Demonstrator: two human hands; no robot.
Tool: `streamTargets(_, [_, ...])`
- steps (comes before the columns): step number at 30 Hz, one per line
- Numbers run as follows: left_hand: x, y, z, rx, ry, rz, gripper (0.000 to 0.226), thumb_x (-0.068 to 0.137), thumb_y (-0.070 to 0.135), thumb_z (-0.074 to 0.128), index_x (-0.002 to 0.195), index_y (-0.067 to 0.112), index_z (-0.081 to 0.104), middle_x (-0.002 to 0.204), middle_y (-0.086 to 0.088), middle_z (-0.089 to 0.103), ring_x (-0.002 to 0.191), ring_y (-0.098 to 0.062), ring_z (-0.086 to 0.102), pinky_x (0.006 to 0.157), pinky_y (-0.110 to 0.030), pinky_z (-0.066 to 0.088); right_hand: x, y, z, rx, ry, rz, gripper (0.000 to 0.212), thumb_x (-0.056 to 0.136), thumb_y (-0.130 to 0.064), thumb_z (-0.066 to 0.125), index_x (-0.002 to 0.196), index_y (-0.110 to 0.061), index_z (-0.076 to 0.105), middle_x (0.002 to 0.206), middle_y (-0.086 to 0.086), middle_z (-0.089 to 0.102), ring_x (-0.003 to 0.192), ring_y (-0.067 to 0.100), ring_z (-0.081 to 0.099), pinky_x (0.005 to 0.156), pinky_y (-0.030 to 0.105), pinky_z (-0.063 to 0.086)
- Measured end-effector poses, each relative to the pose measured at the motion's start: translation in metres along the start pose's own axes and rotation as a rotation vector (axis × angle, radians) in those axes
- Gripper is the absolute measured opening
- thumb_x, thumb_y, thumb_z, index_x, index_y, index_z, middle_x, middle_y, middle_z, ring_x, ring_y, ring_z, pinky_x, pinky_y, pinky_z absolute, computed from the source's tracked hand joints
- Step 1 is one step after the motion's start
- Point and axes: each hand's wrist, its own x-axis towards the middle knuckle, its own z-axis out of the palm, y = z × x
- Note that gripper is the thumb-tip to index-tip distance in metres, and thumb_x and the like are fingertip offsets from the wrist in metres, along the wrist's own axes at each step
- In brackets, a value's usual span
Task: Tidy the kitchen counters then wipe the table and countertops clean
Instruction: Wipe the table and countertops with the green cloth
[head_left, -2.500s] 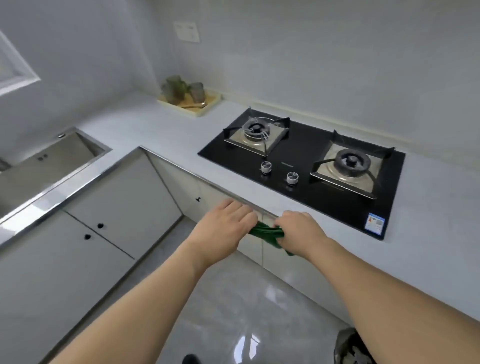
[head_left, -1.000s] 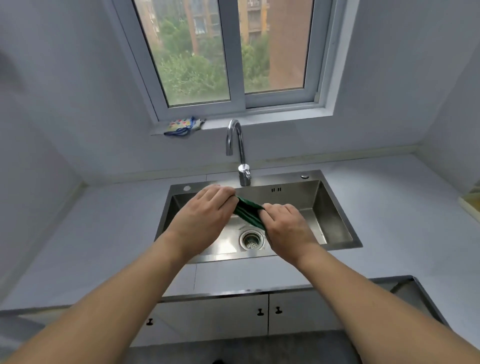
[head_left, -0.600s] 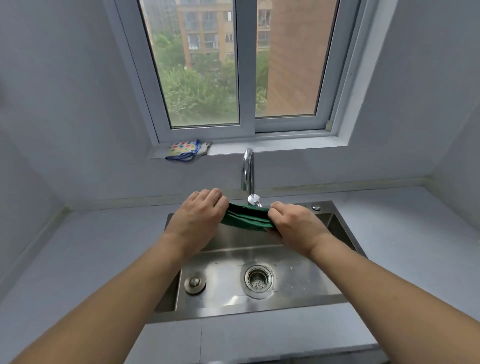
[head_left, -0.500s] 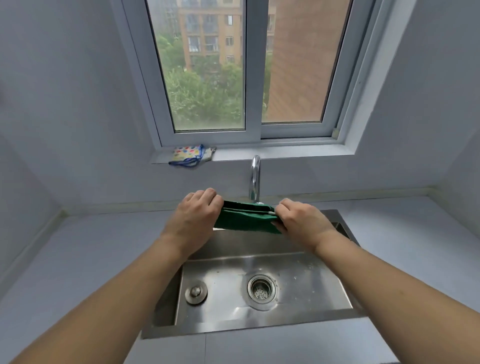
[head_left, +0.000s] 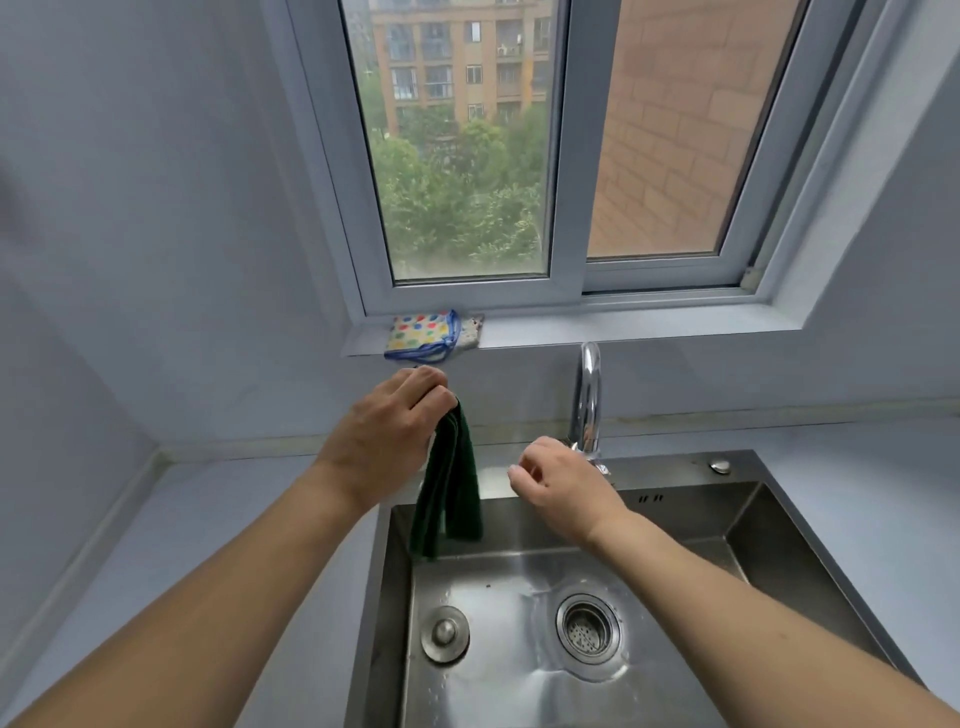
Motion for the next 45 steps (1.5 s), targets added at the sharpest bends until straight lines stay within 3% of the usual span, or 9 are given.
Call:
streamTargets(2, [0.001, -0.005, -0.001, 0.023, -0.015, -0.011, 0.024, 0.075, -0.010, 0.070, 0.093, 0.004, 0.063, 0.099, -0.011, 0.062, 0.085, -0.029, 0.062, 0.061, -0.038, 0.057, 0.009, -0.005, 0.005, -0.025, 0.030, -0.016, 0.014, 0.087, -0.036, 0.055, 0.087, -0.022, 0.053, 0.094, -0.006, 0.055, 0.084, 0.015, 0.055, 0.080, 0.033, 0.047])
streamTargets(9, [0.013, -0.024, -0.014, 0.124, -0.022, -0.020, 0.037, 0.074, -0.008, 0.066, 0.107, 0.009, 0.067, 0.109, -0.010, 0.056, 0.091, -0.032, 0.061, 0.058, -0.040, 0.057, 0.044, -0.037, 0.001, 0.109, 0.031, -0.161, 0.029, 0.085, -0.049, 0.064, 0.097, -0.024, 0.056, 0.094, -0.009, 0.057, 0.084, 0.013, 0.055, 0.077, 0.031, 0.048])
streamTargets(15, [0.032, -0.034, -0.030, 0.172, -0.043, 0.000, 0.042, 0.071, -0.008, 0.070, 0.108, 0.012, 0.070, 0.108, -0.013, 0.057, 0.096, -0.030, 0.058, 0.057, -0.031, 0.051, 0.069, -0.047, -0.024, 0.193, 0.165, -0.166, 0.009, 0.092, -0.014, 0.047, 0.093, -0.014, 0.056, 0.086, 0.004, 0.062, 0.079, 0.024, 0.056, 0.071, 0.043, 0.049])
streamTargets(22, [0.049, -0.043, -0.021, 0.189, -0.088, -0.077, 0.038, 0.070, -0.007, 0.069, 0.104, 0.009, 0.064, 0.102, -0.010, 0.058, 0.081, -0.029, 0.056, 0.056, -0.030, 0.041, 0.077, -0.059, -0.039, -0.040, 0.118, -0.145, 0.010, 0.088, -0.008, 0.044, 0.092, -0.016, 0.049, 0.080, 0.008, 0.057, 0.070, 0.032, 0.047, 0.063, 0.035, 0.039])
streamTargets(26, [0.055, -0.042, -0.013, 0.109, -0.082, -0.190, 0.035, 0.083, -0.001, 0.059, 0.117, 0.008, 0.058, 0.104, -0.009, 0.058, 0.086, -0.030, 0.056, 0.064, -0.039, 0.050, 0.067, -0.050, -0.032, 0.172, 0.016, -0.101, 0.036, 0.086, -0.034, 0.037, 0.113, -0.019, 0.057, 0.092, 0.002, 0.065, 0.084, 0.025, 0.058, 0.079, 0.039, 0.049])
streamTargets(29, [0.058, -0.039, -0.007, 0.051, -0.118, -0.232, 0.020, 0.088, 0.007, 0.055, 0.106, 0.008, 0.063, 0.104, -0.008, 0.056, 0.089, -0.029, 0.056, 0.067, -0.040, 0.050, 0.060, -0.044, -0.023, 0.181, -0.072, -0.060, 0.084, 0.077, -0.077, 0.041, 0.144, -0.027, 0.031, 0.116, -0.006, 0.057, 0.103, 0.014, 0.057, 0.093, 0.038, 0.048])
streamTargets(31, [0.060, -0.036, -0.004, -0.056, -0.104, -0.311, 0.014, 0.087, 0.008, 0.056, 0.099, 0.009, 0.064, 0.098, -0.005, 0.054, 0.085, -0.025, 0.054, 0.067, -0.034, 0.045, 0.059, -0.045, -0.016, 0.134, -0.116, -0.040, 0.095, 0.070, -0.082, 0.051, 0.146, -0.030, 0.025, 0.123, -0.009, 0.049, 0.112, 0.012, 0.051, 0.097, 0.038, 0.044])
streamTargets(37, [0.057, -0.039, -0.010, -0.410, -0.122, -0.600, 0.017, 0.084, 0.005, 0.056, 0.091, 0.019, 0.062, 0.097, 0.003, 0.052, 0.083, -0.015, 0.053, 0.073, -0.027, 0.046, 0.074, -0.036, -0.009, -0.016, -0.034, -0.038, 0.029, 0.084, -0.028, 0.060, 0.110, -0.015, 0.053, 0.112, 0.005, 0.049, 0.106, 0.025, 0.051, 0.092, 0.037, 0.043])
streamTargets(45, [0.046, -0.058, -0.004, -0.122, -0.383, -0.637, 0.028, 0.095, 0.010, 0.049, 0.116, 0.023, 0.062, 0.115, 0.002, 0.047, 0.098, -0.020, 0.050, 0.078, -0.032, 0.050, 0.095, -0.038, -0.035, -0.066, -0.130, -0.066, 0.012, 0.094, -0.016, 0.037, 0.089, -0.014, 0.048, 0.090, 0.008, 0.058, 0.082, 0.027, 0.054, 0.071, 0.037, 0.045])
